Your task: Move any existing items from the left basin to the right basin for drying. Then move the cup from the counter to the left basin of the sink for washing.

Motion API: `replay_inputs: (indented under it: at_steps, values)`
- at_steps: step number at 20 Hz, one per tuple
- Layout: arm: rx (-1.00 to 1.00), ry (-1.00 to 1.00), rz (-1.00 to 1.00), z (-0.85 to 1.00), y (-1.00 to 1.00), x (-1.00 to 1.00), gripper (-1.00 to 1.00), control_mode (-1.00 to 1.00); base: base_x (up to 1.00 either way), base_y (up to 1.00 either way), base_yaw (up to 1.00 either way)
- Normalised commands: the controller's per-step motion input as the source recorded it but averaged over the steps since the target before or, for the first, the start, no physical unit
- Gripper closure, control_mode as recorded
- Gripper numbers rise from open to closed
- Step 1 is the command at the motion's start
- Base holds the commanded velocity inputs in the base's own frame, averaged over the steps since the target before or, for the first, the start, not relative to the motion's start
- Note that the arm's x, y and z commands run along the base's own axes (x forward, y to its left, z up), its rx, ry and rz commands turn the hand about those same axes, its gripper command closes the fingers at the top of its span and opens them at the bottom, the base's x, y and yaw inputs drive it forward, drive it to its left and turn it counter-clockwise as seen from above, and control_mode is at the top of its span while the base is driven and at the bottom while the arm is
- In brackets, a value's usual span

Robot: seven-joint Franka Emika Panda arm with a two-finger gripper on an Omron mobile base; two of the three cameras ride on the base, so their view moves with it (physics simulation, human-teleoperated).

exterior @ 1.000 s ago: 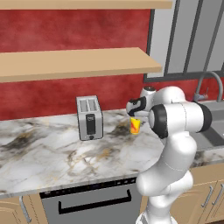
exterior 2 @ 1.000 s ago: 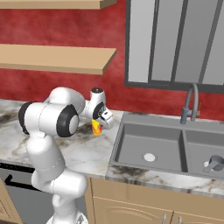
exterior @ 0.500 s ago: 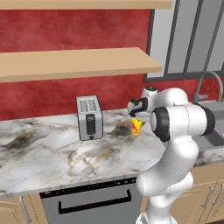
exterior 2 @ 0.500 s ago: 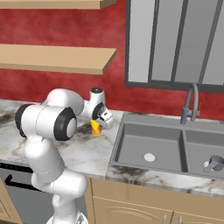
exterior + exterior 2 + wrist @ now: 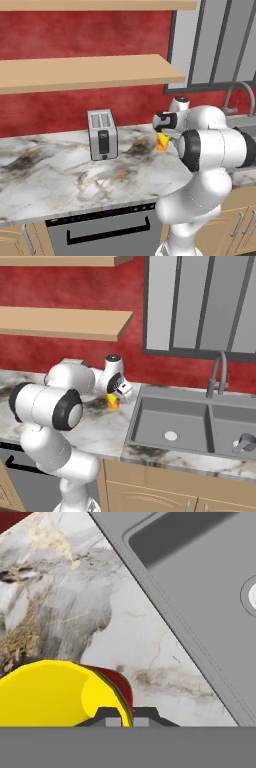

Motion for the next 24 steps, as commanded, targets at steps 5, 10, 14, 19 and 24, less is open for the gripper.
replay_inputs:
  at_steps: [5,10,14,19,24]
  values:
    - [0.00,0.00,-0.08,0.17,-0.41,-0.24,1.00,-1.00,0.00,0.00,0.00]
    - [0.00,0.00,-0.09,0.01,-0.43,-0.25,1.00,-1.00,0.00,0.00,0.00]
    - [0.00,0.00,-0.08,0.00,-0.44,-0.22,1.00,-1.00,0.00,0.00,0.00]
    - [0.00,0.00,-0.08,0.00,-0.45,-0.14,1.00,-1.00,0.00,0.00,0.00]
    - [0.00,0.00,-0.07,-0.01,-0.44,-0.02,1.00,-1.00,0.00,0.00,0.00]
